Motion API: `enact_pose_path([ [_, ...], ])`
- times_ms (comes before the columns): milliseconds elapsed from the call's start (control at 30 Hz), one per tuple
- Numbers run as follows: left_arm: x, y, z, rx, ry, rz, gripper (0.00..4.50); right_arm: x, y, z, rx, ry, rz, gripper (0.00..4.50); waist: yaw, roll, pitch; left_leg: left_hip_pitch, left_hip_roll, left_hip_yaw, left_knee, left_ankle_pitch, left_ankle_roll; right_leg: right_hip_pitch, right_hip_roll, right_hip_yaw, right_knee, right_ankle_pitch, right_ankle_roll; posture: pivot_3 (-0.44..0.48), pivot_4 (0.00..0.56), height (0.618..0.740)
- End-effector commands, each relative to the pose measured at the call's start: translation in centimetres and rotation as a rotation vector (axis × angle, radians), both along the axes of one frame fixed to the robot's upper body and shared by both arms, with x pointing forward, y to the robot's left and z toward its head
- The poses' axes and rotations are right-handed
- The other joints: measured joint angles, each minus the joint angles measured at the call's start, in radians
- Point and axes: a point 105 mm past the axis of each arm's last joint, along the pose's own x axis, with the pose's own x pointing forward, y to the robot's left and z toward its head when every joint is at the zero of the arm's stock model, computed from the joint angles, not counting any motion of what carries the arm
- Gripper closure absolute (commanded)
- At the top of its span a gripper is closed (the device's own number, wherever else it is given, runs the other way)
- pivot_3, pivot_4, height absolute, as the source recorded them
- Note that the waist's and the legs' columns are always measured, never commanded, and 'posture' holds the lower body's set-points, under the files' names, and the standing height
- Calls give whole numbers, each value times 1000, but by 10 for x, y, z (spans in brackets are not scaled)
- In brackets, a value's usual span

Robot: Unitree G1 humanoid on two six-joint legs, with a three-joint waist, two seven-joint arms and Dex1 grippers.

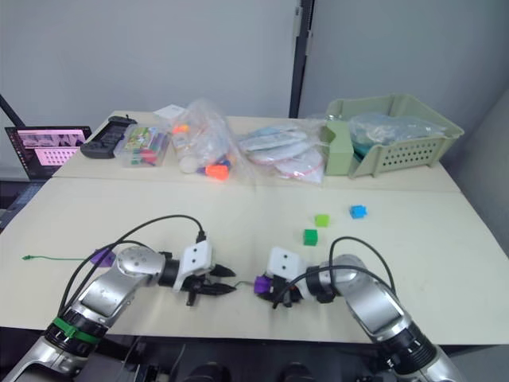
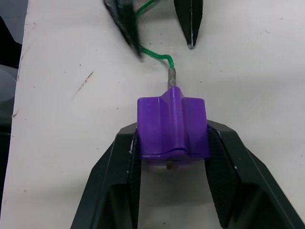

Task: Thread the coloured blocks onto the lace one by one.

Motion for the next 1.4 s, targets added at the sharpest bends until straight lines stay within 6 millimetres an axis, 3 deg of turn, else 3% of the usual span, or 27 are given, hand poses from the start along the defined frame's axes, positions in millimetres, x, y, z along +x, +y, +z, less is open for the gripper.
enact_pose_path([
  [33, -7, -11, 2, -26, -3, -35, 3804, -3, 2, 8, 23, -16, 13, 3145, -2, 0, 0, 0, 0, 0, 0, 0, 0, 0, 0, 0, 0, 0, 0, 0, 150, 740],
  [100, -9, -12, -1, -18, -2, -45, 4458, -3, 2, 8, 23, -16, 13, 3145, -3, 0, 0, 0, 0, 0, 0, 0, 0, 0, 0, 0, 0, 0, 0, 0, 150, 740],
  [367, -8, -18, 2, -27, -21, -43, 4458, -6, 4, 7, 24, -14, 14, 3145, -2, 0, 0, 0, 0, 0, 0, 0, 0, 0, 0, 0, 0, 0, 0, 0, 150, 740],
  [767, -4, -46, 4, -6, -56, -102, 4458, -5, 15, 8, 36, -22, 31, 3145, -3, 0, 0, 0, -1, 0, 0, 0, 0, 0, 1, 0, 0, 0, 0, 0, 150, 740],
  [1000, -5, -37, 7, 14, -30, -86, 4458, -3, 15, 6, 29, -16, 22, 3145, -4, 0, 0, 1, -1, 0, 0, 0, 0, 0, 1, 0, 1, 0, 0, 0, 150, 740],
  [1133, -14, -30, 18, 1, 4, -120, 3307, 0, 12, 4, 33, -8, -15, 3145, -10, 0, 0, 1, 0, -1, 0, 0, 0, -1, 1, 0, 2, 0, 0, 0, 150, 740],
  [1200, -14, -28, 21, 9, -2, -118, 2659, -1, 12, 7, 50, -2, -15, 2112, -9, 0, 0, 1, 0, -1, 0, 0, 0, -2, 1, 1, 5, 0, 0, 0, 150, 740],
  [1367, -12, -29, 21, 41, -34, -132, 967, -7, 3, 19, 85, -8, -25, 410, -4, 0, 0, 1, 0, -1, 0, 0, 0, -2, 1, 1, 5, 0, 0, 0, 150, 740],
  [1400, -11, -31, 21, 41, -36, -136, 914, -9, -1, 21, 86, -6, -27, 80, 0, 0, 0, 1, 0, -1, 0, 0, 0, -2, 0, 1, 5, 0, 0, 0, 150, 740],
])
